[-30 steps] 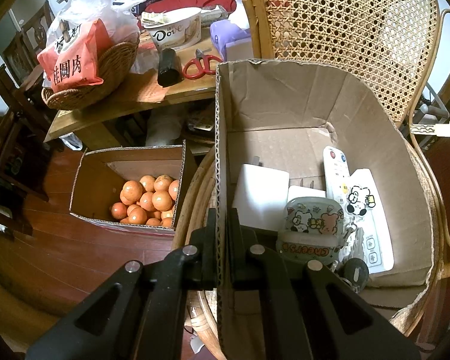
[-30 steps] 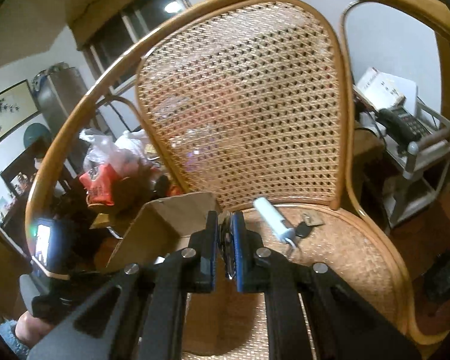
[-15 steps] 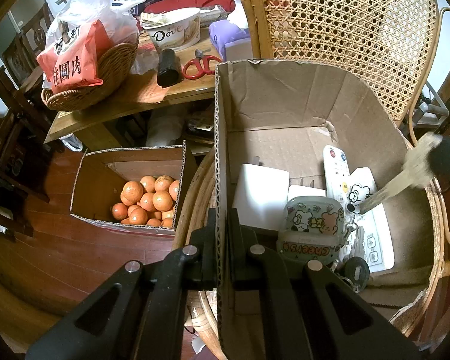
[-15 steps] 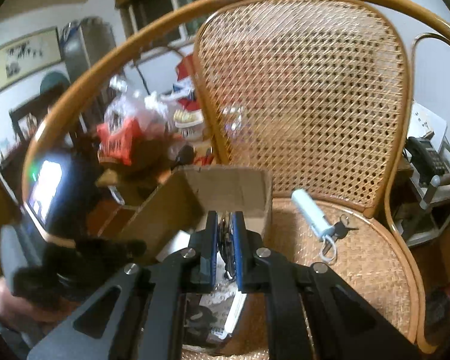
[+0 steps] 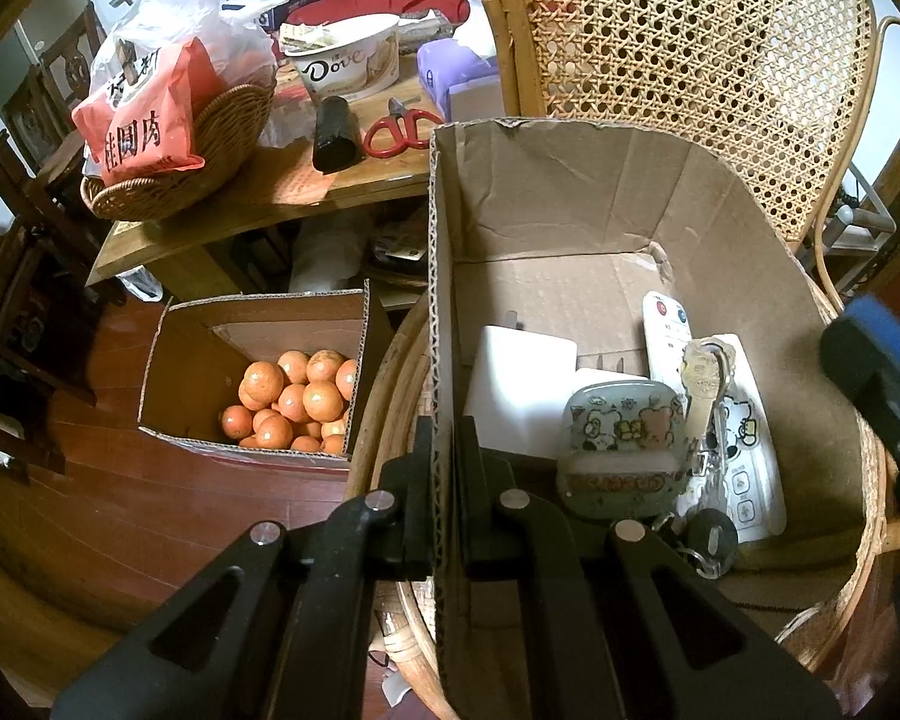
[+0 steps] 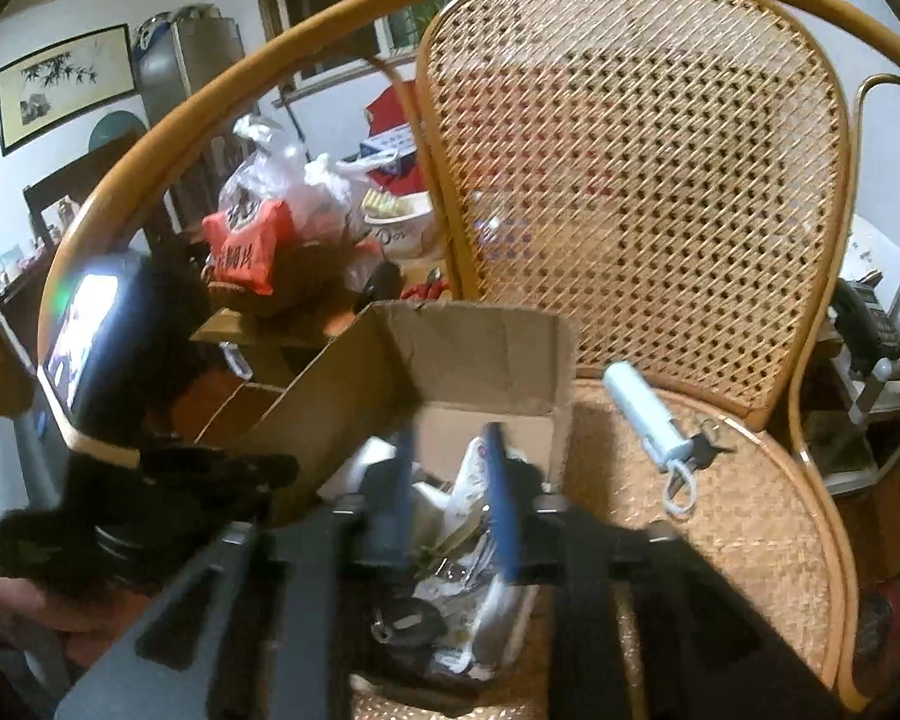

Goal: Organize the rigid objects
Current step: 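Lower the car key into the box and open the right tool, then move the right tool to the brass key tag and grasp it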

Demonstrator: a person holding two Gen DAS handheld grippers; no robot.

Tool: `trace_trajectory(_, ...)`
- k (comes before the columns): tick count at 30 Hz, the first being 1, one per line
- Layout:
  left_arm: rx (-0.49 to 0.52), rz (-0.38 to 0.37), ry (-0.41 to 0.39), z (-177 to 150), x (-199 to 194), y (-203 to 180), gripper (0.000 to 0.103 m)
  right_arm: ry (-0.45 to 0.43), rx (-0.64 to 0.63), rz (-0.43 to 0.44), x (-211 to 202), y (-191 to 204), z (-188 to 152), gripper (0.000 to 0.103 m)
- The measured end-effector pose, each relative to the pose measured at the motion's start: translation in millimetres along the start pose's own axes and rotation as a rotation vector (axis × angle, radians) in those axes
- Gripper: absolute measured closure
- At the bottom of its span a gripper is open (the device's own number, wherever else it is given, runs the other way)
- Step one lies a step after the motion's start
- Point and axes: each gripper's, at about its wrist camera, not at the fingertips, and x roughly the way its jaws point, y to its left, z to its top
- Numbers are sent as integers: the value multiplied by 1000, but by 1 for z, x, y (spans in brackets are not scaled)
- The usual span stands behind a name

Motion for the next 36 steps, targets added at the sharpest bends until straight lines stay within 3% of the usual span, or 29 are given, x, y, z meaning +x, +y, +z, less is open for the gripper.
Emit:
trace_trajectory(1,-1,0,0,0,0,0,98,-14,7,-5,-2,-2,1,45)
trace_trajectory(5,-3,-1,0,0,0,0,98,-27,75,-21,-4,-20,8,33)
trace_trajectory(7,-4,-2,0,0,0,0,98,-27,109,-20,-6,-34,12,12)
trace_trajectory(9,-4,-2,0,0,0,0,98,-32,136,-40,-9,-47,14,1)
trace_trajectory(24,-9,0,-1,-2,1,1,98,39,224,-290,15,-128,14,1)
trace_trajectory(36,-13,-10,13,-1,2,2,99,148,237,-391,63,-174,4,1)
